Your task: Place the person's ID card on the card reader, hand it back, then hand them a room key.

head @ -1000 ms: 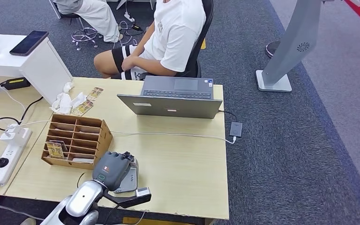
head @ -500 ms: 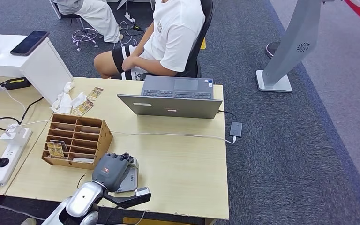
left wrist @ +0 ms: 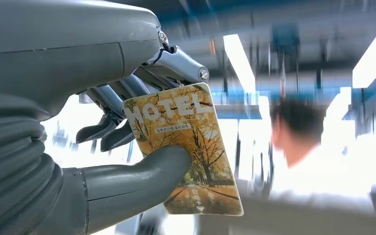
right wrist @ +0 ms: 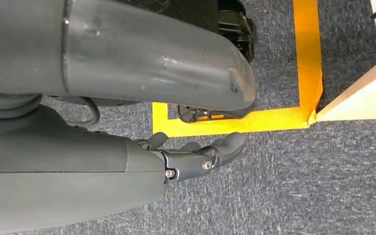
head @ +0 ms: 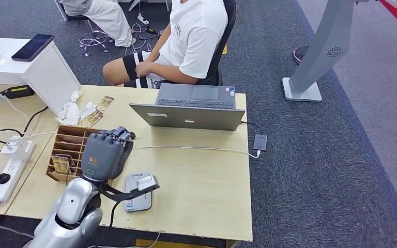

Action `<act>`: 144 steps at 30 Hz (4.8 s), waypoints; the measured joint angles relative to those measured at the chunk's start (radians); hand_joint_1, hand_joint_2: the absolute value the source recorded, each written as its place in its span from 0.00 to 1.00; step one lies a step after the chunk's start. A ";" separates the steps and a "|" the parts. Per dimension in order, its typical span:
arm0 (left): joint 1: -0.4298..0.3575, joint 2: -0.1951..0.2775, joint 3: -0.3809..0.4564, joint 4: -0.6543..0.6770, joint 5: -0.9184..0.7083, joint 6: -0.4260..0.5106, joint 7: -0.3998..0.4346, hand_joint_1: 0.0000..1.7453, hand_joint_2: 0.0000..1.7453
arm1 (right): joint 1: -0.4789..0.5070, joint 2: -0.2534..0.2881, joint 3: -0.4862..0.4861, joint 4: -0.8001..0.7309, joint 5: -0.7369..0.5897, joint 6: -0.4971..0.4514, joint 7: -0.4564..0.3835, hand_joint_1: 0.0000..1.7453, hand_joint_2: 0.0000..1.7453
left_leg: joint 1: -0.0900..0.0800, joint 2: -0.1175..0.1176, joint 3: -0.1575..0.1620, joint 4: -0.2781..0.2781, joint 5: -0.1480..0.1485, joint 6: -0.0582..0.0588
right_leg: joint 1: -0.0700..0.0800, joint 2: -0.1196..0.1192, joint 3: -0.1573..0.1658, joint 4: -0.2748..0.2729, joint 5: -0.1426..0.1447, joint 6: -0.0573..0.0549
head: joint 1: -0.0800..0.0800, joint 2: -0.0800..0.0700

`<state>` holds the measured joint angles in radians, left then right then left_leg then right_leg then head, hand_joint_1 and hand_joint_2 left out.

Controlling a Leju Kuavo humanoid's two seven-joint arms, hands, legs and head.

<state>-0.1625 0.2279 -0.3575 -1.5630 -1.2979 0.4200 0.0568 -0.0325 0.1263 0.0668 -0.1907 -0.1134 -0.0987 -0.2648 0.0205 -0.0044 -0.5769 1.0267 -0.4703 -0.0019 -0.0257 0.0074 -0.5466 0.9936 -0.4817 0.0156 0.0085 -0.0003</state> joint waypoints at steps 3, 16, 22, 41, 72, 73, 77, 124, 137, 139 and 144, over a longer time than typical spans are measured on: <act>-0.057 0.011 0.038 -0.042 0.012 0.017 -0.021 1.00 1.00 | 0.000 0.000 0.000 0.000 0.004 0.006 -0.001 0.00 0.00 | 0.000 0.000 0.000 0.000 0.001 0.000 | 0.000 0.000 0.000 0.000 0.000 0.000 | 0.000 0.000; -0.408 0.066 0.075 0.136 -0.112 -0.082 0.051 1.00 1.00 | -0.001 0.000 0.004 0.007 0.056 0.006 0.067 0.00 0.00 | 0.000 0.000 -0.002 0.000 0.004 0.000 | 0.000 0.000 -0.002 0.000 0.003 -0.001 | 0.001 0.000; -0.503 0.089 0.076 0.309 -0.136 -0.078 0.077 1.00 1.00 | -0.001 0.000 0.006 0.007 0.061 0.007 0.070 0.00 0.00 | 0.000 0.000 -0.002 0.000 0.004 -0.001 | 0.000 0.001 -0.003 0.001 0.003 -0.001 | 0.001 0.000; -0.525 0.108 0.090 0.466 -0.119 -0.057 0.084 1.00 1.00 | -0.001 0.000 0.010 0.008 0.077 0.018 0.080 0.00 0.00 | 0.000 0.000 -0.004 0.000 0.004 -0.001 | 0.000 0.001 -0.004 0.001 0.003 -0.001 | 0.001 0.000; 0.010 0.098 0.128 0.036 -0.064 0.082 0.024 0.00 1.00 | 0.015 0.011 -0.004 0.008 0.022 -0.027 0.058 0.00 0.00 | 0.000 0.009 -0.003 0.000 -0.002 -0.001 | 0.000 0.009 -0.006 0.000 0.001 -0.001 | 0.001 0.000; 0.081 0.097 0.128 -0.023 -0.075 0.090 0.024 0.00 1.00 | 0.018 0.014 -0.009 0.008 0.015 -0.031 0.056 0.00 0.00 | 0.000 0.009 -0.004 0.000 -0.003 -0.001 | 0.000 0.010 -0.007 0.000 0.000 0.000 | 0.001 0.000; 0.273 0.099 0.128 -0.202 -0.094 0.102 0.028 0.00 1.00 | 0.026 0.020 -0.026 0.008 0.003 -0.039 0.050 0.00 0.00 | 0.000 0.006 -0.005 0.000 -0.004 0.000 | 0.000 0.006 -0.007 -0.001 -0.002 0.002 | 0.001 0.000; 0.298 0.155 0.297 -0.103 0.152 -0.453 0.153 0.00 1.00 | 0.020 0.015 -0.074 0.008 0.061 0.005 0.064 0.00 0.00 | 0.000 0.002 -0.005 0.000 -0.001 0.000 | 0.000 0.002 -0.005 0.000 -0.001 0.001 | 0.001 0.000; 0.294 0.147 0.306 -0.072 0.155 -0.466 0.141 0.00 1.00 | 0.017 0.014 -0.072 0.008 0.079 0.008 0.069 0.00 0.00 | 0.000 0.002 -0.005 0.000 -0.001 0.000 | 0.000 0.002 -0.005 0.000 -0.001 0.001 | 0.001 0.000; 0.294 0.144 0.306 -0.070 0.155 -0.466 0.136 0.00 1.00 | 0.017 0.013 -0.072 0.008 0.080 0.007 0.070 0.00 0.00 | 0.000 0.002 -0.005 0.000 -0.001 0.000 | 0.000 0.002 -0.005 0.000 -0.001 0.001 | 0.001 0.000; 0.293 0.135 0.305 -0.069 0.145 -0.464 0.128 0.00 1.00 | 0.016 0.013 -0.072 0.008 0.081 0.010 0.071 0.00 0.00 | 0.000 0.002 -0.005 0.000 -0.001 0.000 | 0.000 0.002 -0.005 0.000 -0.001 0.001 | 0.001 0.000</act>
<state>0.1301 0.3630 -0.0522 -1.6316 -1.1533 -0.0445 0.1845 -0.0166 0.1396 -0.0051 -0.1829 -0.0319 -0.0890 -0.1942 0.0208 -0.0019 -0.5816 1.0263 -0.4710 -0.0021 -0.0255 0.0095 -0.5518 0.9935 -0.4825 0.0166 0.0097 -0.0003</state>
